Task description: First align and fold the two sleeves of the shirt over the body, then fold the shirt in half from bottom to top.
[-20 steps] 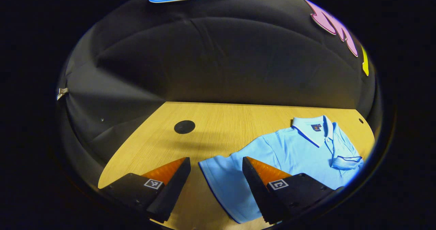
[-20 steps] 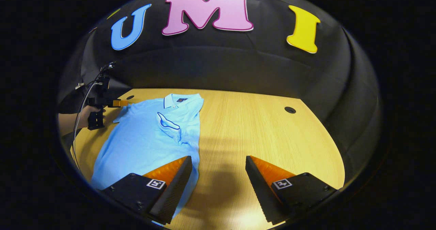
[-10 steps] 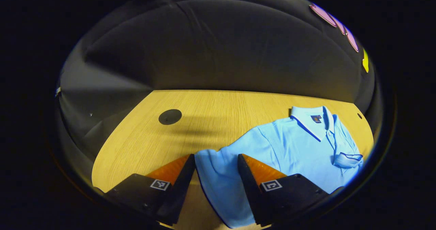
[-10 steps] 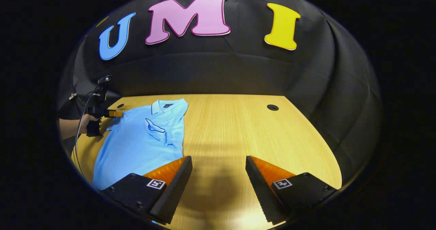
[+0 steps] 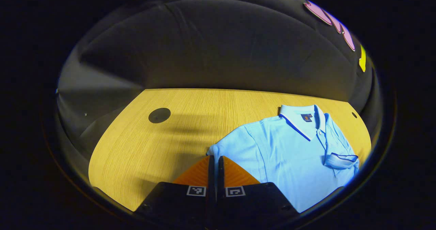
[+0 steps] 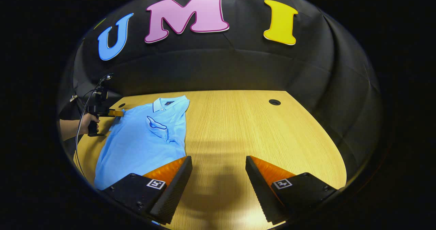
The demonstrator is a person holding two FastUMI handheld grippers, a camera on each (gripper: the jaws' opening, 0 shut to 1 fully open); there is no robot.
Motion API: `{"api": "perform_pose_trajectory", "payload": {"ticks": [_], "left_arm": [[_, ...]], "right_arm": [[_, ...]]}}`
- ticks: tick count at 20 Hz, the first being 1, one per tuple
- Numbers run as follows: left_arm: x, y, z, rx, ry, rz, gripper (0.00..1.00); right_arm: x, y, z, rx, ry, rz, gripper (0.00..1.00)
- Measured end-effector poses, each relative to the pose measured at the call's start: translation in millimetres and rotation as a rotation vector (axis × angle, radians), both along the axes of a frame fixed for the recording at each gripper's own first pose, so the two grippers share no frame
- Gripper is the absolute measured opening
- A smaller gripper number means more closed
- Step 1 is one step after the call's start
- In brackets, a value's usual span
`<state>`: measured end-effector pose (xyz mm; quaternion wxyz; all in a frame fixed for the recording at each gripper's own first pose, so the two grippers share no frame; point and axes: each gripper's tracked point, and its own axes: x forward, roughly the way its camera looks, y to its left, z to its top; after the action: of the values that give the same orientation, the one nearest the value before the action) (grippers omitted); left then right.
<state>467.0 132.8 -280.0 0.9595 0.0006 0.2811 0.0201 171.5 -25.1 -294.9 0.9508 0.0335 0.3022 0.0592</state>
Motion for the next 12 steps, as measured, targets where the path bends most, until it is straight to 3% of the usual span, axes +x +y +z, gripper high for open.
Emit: {"api": "perform_pose_trajectory", "payload": {"ticks": [2,7,12], "left_arm": [[4.0,1.1,12.3,0.027,-0.035,0.026,0.06],[7.5,-34.8,51.7,0.1,-0.077,-0.051,0.06],[0.7,-114.7,78.9,0.021,-0.118,-0.155,0.06]], "right_arm": [[1.4,-1.4,1.0,0.008,-0.003,-0.007,0.98],[2.4,-9.8,0.1,0.016,0.001,-0.031,0.98],[1.3,-12.9,2.2,0.017,0.001,-0.034,0.98]]}}
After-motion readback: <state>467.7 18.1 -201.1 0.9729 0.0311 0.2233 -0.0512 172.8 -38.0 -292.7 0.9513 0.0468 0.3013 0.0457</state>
